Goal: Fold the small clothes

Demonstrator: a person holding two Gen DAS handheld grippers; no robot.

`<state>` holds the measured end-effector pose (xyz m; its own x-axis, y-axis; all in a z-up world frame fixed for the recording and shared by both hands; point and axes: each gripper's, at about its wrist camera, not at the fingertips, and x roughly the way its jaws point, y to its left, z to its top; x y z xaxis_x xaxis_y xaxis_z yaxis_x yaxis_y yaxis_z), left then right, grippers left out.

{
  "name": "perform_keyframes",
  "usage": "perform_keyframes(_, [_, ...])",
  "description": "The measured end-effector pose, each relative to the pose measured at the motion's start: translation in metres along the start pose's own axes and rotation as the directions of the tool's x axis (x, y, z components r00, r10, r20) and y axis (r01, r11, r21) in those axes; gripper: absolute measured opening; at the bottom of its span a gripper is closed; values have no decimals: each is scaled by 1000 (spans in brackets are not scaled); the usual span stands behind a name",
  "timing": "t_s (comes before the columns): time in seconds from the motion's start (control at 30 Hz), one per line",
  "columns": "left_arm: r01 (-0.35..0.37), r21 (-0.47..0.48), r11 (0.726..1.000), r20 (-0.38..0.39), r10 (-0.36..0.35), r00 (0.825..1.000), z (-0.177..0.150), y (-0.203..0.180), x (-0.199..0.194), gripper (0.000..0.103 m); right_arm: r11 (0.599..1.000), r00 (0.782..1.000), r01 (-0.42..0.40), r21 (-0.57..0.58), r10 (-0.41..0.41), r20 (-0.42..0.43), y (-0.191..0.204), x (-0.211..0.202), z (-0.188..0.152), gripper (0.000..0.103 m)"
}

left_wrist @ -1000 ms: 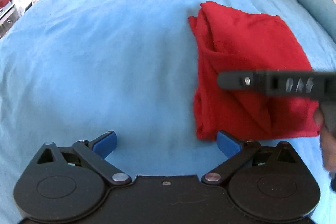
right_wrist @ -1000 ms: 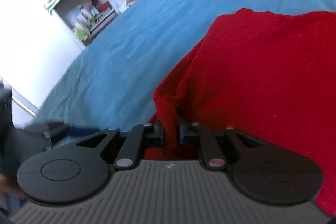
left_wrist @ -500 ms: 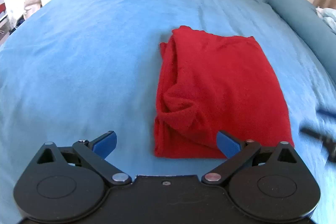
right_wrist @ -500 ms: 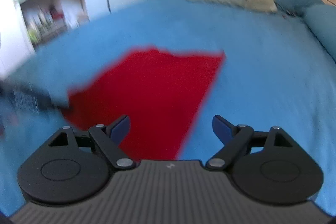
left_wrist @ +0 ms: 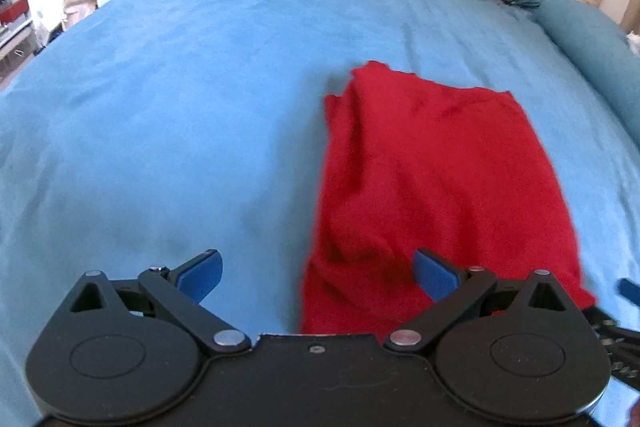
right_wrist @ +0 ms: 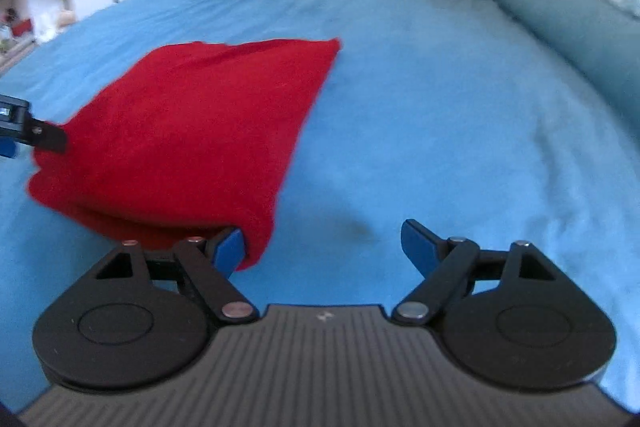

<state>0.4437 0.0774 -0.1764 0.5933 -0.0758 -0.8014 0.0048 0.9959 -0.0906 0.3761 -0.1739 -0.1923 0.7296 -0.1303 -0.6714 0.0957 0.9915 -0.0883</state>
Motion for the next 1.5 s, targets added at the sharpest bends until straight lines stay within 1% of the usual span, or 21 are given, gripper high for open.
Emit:
perform_keyframes(0.07, [-26,-4,1000,-30,26,999,-2,9,7,102,1000,1000,24,-1,-24,0,-1,1,0,98])
perform_keyframes(0.17, [-52,45,998,-77,55,995,-17,20,16,103,999,1000,22,-41,-22,-16,0,2,-6,98])
perform_keyframes(0.27, [-50,119,992,-40,55,998,-32,25,14,103,998,999,10,-56,-12,-39,-1,3,-18,98])
perform_keyframes(0.3, [-48,125,991,-35,52,998,-34,27,13,103,999,999,1,-45,-3,-40,-4,5,-21,98])
perform_keyframes(0.37, [-52,117,992,-38,57,998,-34,27,12,103,1000,999,-16,-20,15,-41,-10,9,-22,98])
perform_keyframes(0.47, [-61,96,994,-54,67,996,-33,24,2,103,998,999,-31,-60,28,-45,-8,4,-17,98])
perform_keyframes(0.53, [-66,94,993,-58,72,996,-29,21,-7,102,995,995,-76,-70,72,-62,-12,-2,-9,99])
perform_keyframes(0.63, [-86,109,990,-11,88,996,-16,15,-35,102,989,986,-140,-44,135,-96,-26,-16,4,99])
perform_keyframes(0.73, [-45,124,991,33,41,999,5,7,-53,103,976,972,-217,13,217,-91,-43,-34,30,101])
perform_keyframes(0.8, [-2,119,993,40,-3,999,23,1,-54,103,958,956,-276,82,282,-80,-56,-38,56,102])
perform_keyframes(0.87, [39,91,995,19,-41,999,40,-1,-43,103,927,931,-334,172,353,-89,-67,-30,81,102])
perform_keyframes(0.93, [77,41,996,-9,-77,997,55,-1,-24,103,898,907,-362,251,401,-126,-73,-12,105,102])
perform_keyframes(1.0, [99,-3,995,-36,-99,994,65,0,-1,103,891,904,-354,284,404,-141,-74,8,118,102])
perform_keyframes(1.07, [132,-23,991,-65,-133,989,73,-1,21,101,877,898,-354,324,416,-146,-75,32,122,101])
perform_keyframes(1.17, [195,-34,980,-115,-198,973,79,0,47,96,853,882,-359,378,443,-162,-75,64,121,101])
perform_keyframes(1.27, [240,-49,970,-153,-244,958,77,4,66,92,848,873,-361,388,453,-179,-71,85,117,99])
perform_keyframes(1.3, [253,-51,966,-160,-258,953,75,4,70,89,847,869,-364,387,458,-186,-70,90,114,98])
perform_keyframes(1.37, [267,-44,963,-163,-271,949,73,3,77,89,851,863,-371,372,464,-199,-65,98,112,97])
perform_keyframes(1.4, [275,-35,961,-149,-277,949,72,3,78,89,851,861,-375,366,467,-203,-61,102,111,95])
perform_keyframes(1.47, [280,-22,960,-130,-281,951,71,3,78,87,848,849,-384,366,480,-222,-56,111,109,79])
perform_keyframes(1.5, [279,-15,960,-124,-279,952,70,1,78,83,838,837,-396,376,498,-228,-53,116,107,78])
